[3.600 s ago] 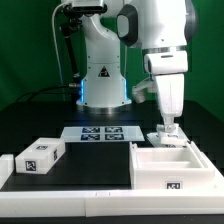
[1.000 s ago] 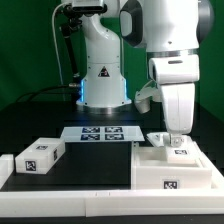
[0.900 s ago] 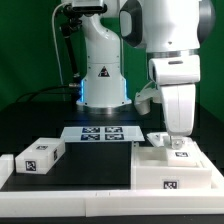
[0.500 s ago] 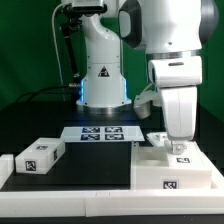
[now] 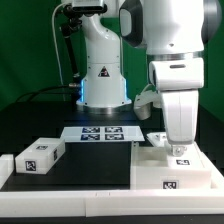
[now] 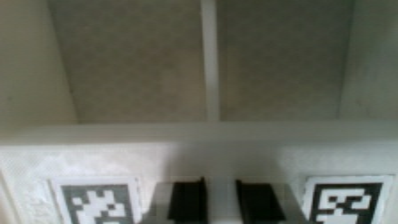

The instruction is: Assemble cabinet

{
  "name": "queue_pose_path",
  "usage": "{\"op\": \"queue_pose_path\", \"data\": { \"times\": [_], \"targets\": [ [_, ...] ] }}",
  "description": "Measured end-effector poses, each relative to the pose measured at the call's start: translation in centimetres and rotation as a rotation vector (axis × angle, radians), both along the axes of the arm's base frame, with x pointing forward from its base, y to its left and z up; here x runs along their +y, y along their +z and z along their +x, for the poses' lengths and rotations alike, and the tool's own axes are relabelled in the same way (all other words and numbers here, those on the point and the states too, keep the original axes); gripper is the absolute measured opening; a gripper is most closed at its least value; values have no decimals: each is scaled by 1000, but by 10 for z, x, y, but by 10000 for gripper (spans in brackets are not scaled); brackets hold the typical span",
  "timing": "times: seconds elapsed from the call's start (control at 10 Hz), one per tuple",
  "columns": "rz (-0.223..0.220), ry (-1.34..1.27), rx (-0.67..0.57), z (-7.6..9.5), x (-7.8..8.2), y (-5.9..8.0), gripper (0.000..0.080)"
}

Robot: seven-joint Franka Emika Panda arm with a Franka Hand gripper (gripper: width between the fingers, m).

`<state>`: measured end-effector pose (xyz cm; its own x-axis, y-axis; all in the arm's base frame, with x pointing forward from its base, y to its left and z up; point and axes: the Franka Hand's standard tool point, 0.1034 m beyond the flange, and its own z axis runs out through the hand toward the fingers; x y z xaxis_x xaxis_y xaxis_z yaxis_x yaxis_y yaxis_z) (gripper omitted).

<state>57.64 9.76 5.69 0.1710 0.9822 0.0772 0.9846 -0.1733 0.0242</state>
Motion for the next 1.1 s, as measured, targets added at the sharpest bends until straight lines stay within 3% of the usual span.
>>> {"op": "queue_pose_path", "data": {
  "times": [0.2, 0.3, 0.4, 0.5, 0.6, 0.7, 1.0, 1.1],
  "targets": [
    [0, -1, 1, 0, 0, 0, 364],
    [0, -7, -1, 0, 0, 1, 364],
    [-3, -19, -5, -3, 0, 7, 565],
    [-6, -18, -8, -6, -1, 12, 698],
    [-11, -22, -10, -11, -2, 18, 698],
    [-17, -38, -11, -20, -2, 26, 778],
    [-38, -29, -12, -67, 1, 45, 798],
    [-36, -6, -26, -88, 4, 43, 797]
  ]
}}
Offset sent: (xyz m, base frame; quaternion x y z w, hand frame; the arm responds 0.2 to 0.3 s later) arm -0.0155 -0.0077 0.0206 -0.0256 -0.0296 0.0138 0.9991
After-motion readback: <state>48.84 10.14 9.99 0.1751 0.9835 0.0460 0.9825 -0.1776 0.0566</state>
